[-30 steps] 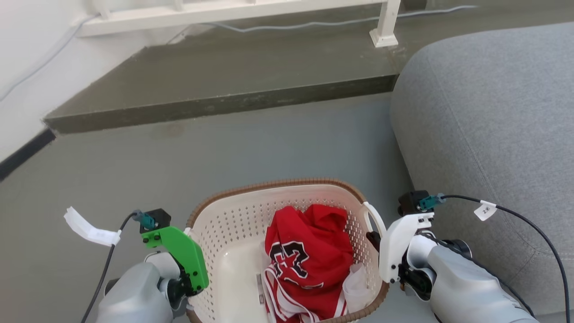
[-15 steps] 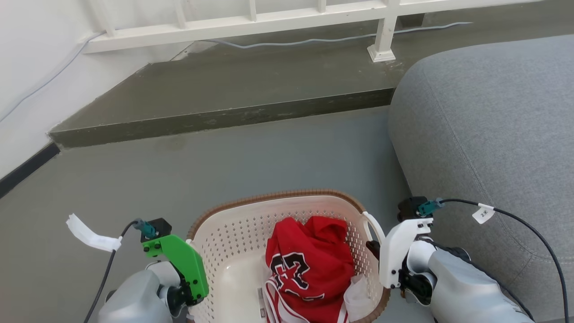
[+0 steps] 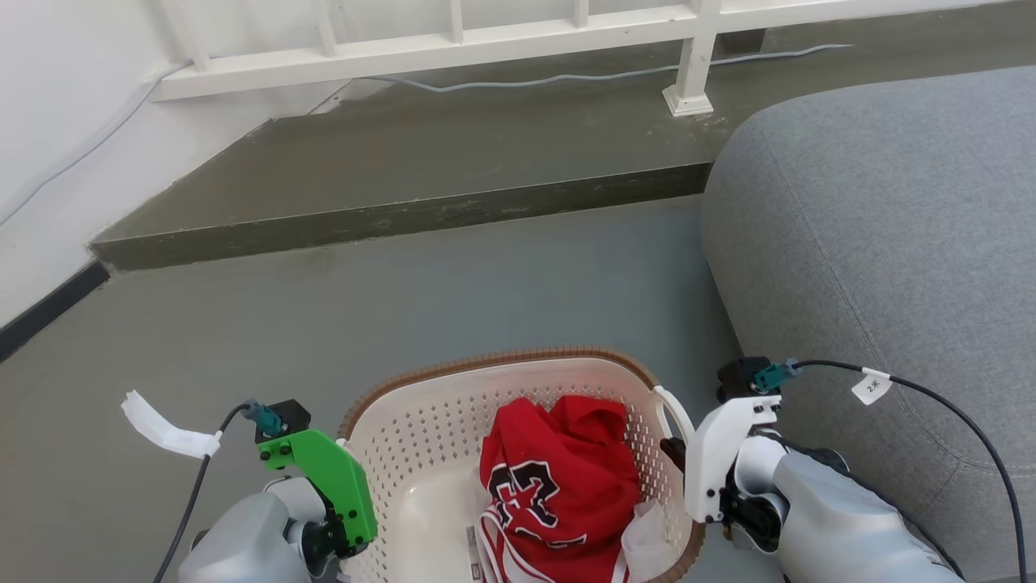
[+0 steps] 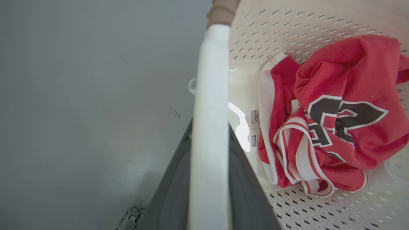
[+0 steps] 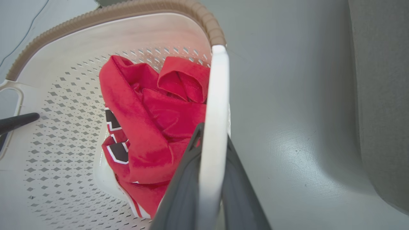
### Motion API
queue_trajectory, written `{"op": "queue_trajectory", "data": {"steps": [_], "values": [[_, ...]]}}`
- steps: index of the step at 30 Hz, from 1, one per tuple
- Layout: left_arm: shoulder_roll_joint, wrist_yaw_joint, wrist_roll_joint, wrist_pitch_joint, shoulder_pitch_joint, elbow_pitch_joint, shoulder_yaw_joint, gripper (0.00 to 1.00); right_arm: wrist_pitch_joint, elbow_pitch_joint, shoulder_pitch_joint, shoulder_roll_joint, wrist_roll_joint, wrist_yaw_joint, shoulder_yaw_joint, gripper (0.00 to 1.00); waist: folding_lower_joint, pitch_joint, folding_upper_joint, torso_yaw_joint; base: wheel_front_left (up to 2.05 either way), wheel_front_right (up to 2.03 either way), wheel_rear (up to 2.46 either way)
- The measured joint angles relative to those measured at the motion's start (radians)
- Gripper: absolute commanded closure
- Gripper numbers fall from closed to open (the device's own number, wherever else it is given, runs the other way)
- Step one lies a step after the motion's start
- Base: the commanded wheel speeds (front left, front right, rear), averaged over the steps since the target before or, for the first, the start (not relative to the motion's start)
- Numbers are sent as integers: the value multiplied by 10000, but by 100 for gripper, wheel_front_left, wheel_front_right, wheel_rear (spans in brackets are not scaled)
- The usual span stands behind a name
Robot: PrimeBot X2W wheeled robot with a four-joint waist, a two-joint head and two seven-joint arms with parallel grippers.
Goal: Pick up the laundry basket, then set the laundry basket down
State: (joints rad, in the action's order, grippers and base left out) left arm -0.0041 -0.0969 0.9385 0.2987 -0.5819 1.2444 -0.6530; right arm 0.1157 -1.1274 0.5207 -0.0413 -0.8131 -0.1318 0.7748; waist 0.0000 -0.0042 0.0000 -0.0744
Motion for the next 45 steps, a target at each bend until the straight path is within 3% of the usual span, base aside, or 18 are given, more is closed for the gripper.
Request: {"op": "queue_trajectory", "data": {"steps": [34, 45], "values": [[31, 90, 280, -19, 80, -140, -247, 100, -6, 153, 1, -153, -506, 0, 401, 100, 0, 56, 0, 17, 0, 0, 0], [56, 192, 307, -360, 26, -347, -328, 100, -196, 278, 61, -249, -596, 2, 422, 100, 0, 608, 0, 66, 0, 0, 0]]}}
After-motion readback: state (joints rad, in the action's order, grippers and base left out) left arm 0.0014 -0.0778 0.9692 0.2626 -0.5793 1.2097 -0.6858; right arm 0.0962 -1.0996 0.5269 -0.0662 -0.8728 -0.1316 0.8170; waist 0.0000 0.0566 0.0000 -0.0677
